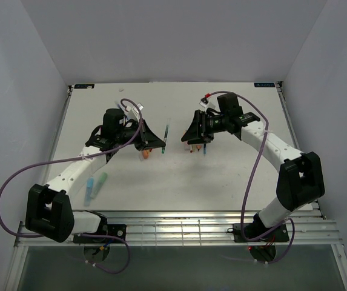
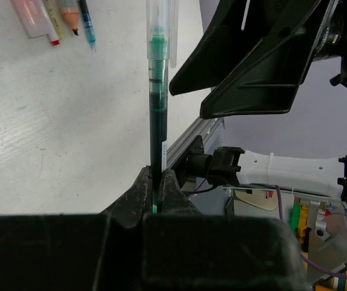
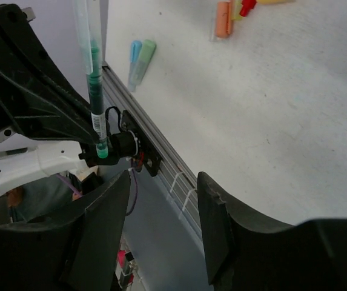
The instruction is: Open the pen caps
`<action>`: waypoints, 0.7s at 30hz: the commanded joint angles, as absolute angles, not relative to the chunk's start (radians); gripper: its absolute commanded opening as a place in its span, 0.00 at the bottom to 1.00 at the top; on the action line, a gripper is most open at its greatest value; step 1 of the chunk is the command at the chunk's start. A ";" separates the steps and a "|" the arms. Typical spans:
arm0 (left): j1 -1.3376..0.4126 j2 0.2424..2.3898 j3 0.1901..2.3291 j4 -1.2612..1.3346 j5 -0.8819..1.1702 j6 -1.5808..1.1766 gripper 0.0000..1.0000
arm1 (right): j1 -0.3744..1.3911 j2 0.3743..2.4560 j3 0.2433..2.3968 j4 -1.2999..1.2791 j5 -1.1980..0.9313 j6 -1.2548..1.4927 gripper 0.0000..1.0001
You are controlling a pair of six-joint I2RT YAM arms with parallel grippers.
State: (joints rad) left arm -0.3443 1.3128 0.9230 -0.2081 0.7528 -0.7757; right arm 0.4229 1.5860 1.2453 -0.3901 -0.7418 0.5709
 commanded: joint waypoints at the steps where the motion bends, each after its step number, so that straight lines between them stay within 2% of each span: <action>1: -0.356 1.267 0.920 -0.143 0.818 -0.787 0.00 | 0.442 1.549 1.233 -0.235 -0.818 0.669 0.55; 7: -0.387 1.262 0.894 -0.127 0.830 -0.801 0.00 | 0.459 1.569 1.288 -0.195 -0.787 0.703 0.58; 21: -0.431 1.249 0.888 -0.118 0.825 -0.813 0.00 | 0.482 1.654 1.384 -0.216 -0.743 0.746 0.58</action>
